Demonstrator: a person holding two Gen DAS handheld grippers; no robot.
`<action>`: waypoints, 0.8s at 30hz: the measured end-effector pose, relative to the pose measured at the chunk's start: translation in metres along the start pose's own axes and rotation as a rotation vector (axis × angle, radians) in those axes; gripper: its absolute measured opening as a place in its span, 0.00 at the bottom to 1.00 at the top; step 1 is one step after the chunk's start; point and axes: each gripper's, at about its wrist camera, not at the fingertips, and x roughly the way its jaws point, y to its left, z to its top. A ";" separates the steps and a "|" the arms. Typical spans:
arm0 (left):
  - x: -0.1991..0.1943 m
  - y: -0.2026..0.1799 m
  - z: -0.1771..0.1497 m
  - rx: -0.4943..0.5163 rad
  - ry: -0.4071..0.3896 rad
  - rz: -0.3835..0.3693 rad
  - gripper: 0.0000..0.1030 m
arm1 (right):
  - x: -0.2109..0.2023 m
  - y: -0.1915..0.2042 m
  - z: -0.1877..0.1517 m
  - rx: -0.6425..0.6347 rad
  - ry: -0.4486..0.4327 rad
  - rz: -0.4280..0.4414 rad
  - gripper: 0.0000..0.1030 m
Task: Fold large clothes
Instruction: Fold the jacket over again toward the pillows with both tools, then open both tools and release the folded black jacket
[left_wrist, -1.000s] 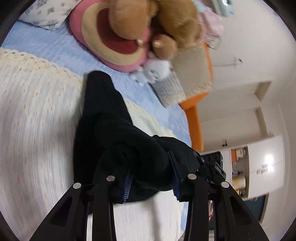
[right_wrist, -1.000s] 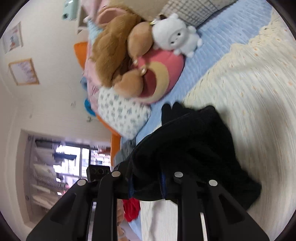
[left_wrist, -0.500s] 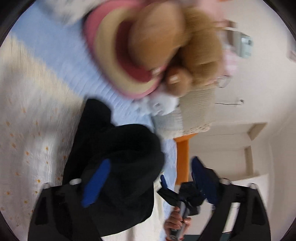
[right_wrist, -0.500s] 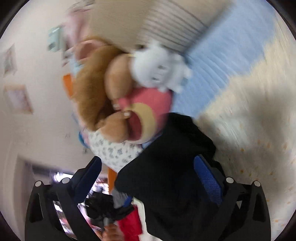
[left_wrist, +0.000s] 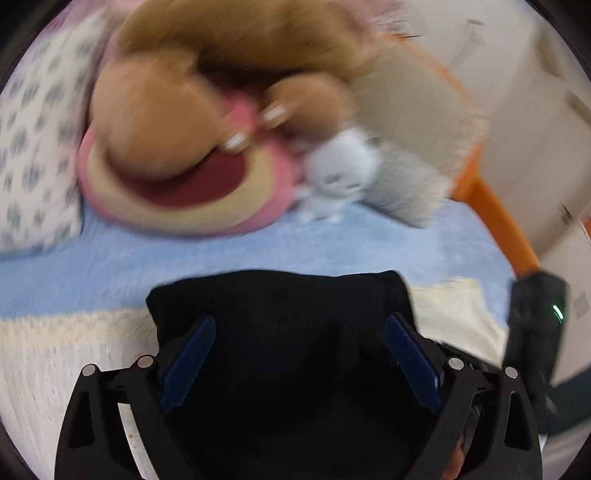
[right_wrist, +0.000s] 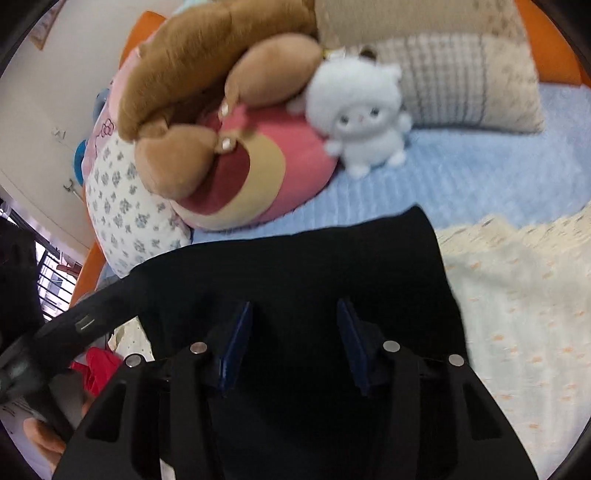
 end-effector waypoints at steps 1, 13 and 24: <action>0.011 0.017 0.000 -0.044 0.022 0.007 0.89 | 0.012 0.001 -0.002 -0.004 0.016 -0.006 0.48; 0.019 0.048 -0.017 -0.029 0.015 -0.046 0.87 | 0.046 0.015 -0.016 -0.037 0.005 -0.072 0.54; -0.014 0.058 -0.104 -0.131 0.214 -0.238 0.91 | -0.080 -0.016 -0.068 -0.078 0.062 0.013 0.58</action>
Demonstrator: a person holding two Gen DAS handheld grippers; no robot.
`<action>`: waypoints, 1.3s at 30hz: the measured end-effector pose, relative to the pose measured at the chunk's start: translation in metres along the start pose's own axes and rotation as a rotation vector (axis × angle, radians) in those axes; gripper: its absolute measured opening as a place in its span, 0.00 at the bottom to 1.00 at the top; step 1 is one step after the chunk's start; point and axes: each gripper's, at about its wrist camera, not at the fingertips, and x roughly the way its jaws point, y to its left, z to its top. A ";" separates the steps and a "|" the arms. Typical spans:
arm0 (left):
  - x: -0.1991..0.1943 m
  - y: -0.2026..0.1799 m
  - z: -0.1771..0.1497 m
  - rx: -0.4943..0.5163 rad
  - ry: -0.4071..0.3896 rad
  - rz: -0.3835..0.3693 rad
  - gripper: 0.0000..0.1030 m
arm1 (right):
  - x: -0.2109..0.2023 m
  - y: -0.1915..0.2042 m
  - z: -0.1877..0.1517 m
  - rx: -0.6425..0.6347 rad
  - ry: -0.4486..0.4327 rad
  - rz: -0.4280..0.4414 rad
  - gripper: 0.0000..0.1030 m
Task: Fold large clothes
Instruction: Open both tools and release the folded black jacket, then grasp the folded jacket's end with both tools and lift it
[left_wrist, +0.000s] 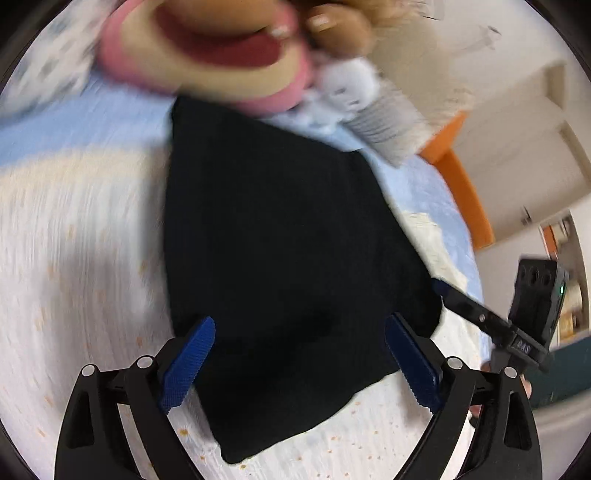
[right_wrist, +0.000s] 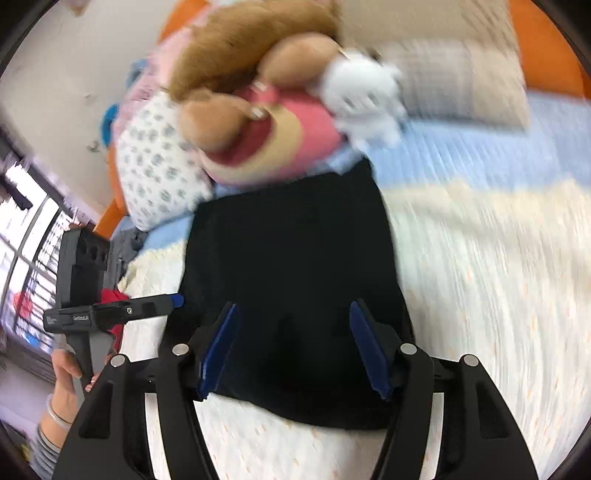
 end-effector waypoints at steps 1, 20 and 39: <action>0.007 0.007 -0.005 -0.023 0.002 -0.003 0.91 | 0.006 -0.011 -0.007 0.042 0.023 0.000 0.57; -0.015 0.077 -0.040 -0.284 0.047 -0.268 0.93 | -0.020 -0.057 -0.044 0.278 -0.001 0.148 0.68; 0.012 0.083 0.006 -0.266 0.093 -0.374 0.97 | -0.030 -0.058 -0.027 0.319 0.006 0.125 0.76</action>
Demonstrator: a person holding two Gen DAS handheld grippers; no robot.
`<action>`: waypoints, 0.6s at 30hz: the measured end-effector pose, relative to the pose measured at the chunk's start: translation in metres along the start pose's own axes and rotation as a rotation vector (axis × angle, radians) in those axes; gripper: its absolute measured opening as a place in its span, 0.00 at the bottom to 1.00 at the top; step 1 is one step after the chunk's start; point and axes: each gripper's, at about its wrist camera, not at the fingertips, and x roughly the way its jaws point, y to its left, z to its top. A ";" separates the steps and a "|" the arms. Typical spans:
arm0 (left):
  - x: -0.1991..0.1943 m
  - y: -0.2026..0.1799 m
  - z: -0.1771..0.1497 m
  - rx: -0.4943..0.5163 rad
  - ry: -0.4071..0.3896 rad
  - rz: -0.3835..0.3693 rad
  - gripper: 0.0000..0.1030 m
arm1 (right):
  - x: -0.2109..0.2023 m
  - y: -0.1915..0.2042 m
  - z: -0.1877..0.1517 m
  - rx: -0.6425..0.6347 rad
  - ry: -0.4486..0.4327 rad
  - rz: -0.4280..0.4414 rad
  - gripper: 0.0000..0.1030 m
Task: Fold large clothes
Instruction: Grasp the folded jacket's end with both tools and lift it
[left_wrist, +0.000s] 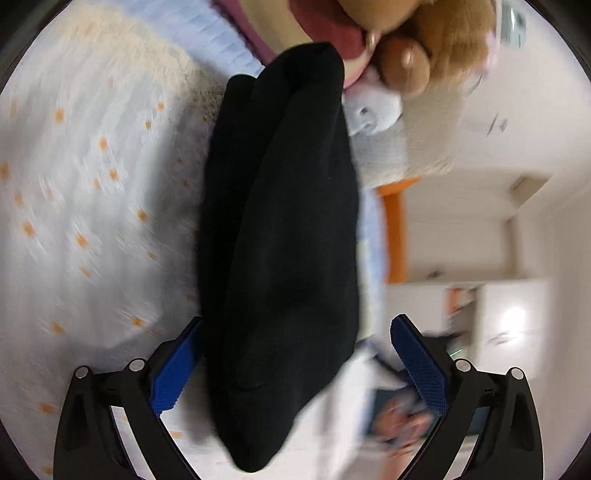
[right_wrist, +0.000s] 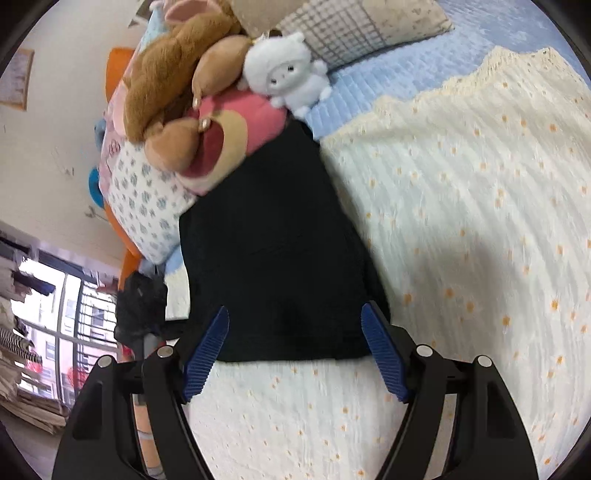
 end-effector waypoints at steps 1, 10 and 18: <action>0.001 -0.001 0.001 0.018 0.010 0.045 0.97 | 0.002 -0.003 0.007 0.007 -0.006 0.009 0.78; 0.017 -0.006 0.013 0.001 0.036 0.125 0.97 | 0.084 -0.027 0.056 0.093 0.212 0.054 0.85; 0.032 -0.009 0.020 -0.016 0.013 0.224 0.97 | 0.126 0.003 0.073 0.073 0.241 -0.144 0.94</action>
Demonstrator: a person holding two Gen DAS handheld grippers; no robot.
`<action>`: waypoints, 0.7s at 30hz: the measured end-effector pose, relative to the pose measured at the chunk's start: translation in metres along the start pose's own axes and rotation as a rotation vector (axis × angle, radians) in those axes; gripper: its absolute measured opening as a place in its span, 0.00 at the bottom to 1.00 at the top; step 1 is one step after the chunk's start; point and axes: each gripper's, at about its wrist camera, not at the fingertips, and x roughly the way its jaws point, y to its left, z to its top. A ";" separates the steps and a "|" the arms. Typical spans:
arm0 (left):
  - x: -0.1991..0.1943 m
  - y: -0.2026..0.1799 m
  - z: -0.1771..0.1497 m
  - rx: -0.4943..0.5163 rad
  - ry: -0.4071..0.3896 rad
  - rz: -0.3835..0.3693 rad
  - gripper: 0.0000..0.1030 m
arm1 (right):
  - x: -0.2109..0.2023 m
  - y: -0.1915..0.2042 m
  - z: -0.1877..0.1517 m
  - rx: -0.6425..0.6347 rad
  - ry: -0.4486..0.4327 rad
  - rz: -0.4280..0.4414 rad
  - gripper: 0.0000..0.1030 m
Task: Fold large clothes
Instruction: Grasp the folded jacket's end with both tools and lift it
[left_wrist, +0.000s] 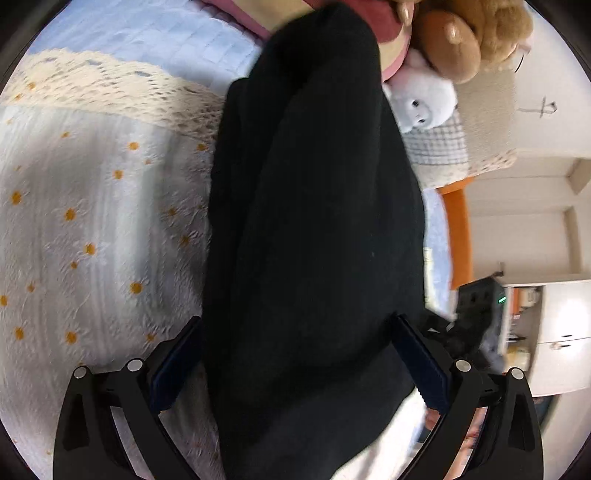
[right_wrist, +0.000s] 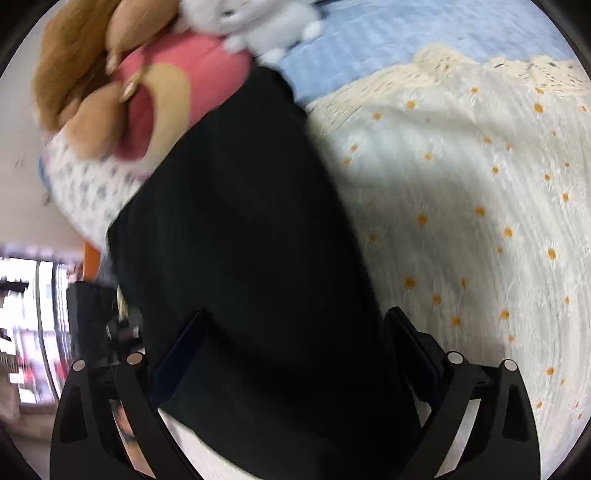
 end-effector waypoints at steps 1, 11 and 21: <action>0.002 -0.002 0.000 0.007 0.001 0.018 0.97 | 0.004 -0.001 0.003 0.027 0.001 0.026 0.94; 0.002 -0.011 -0.010 0.007 0.003 0.053 0.91 | 0.024 0.032 -0.007 -0.072 0.052 -0.083 0.79; -0.036 -0.032 -0.038 -0.019 0.011 0.097 0.38 | -0.005 0.059 -0.021 -0.105 0.024 -0.115 0.34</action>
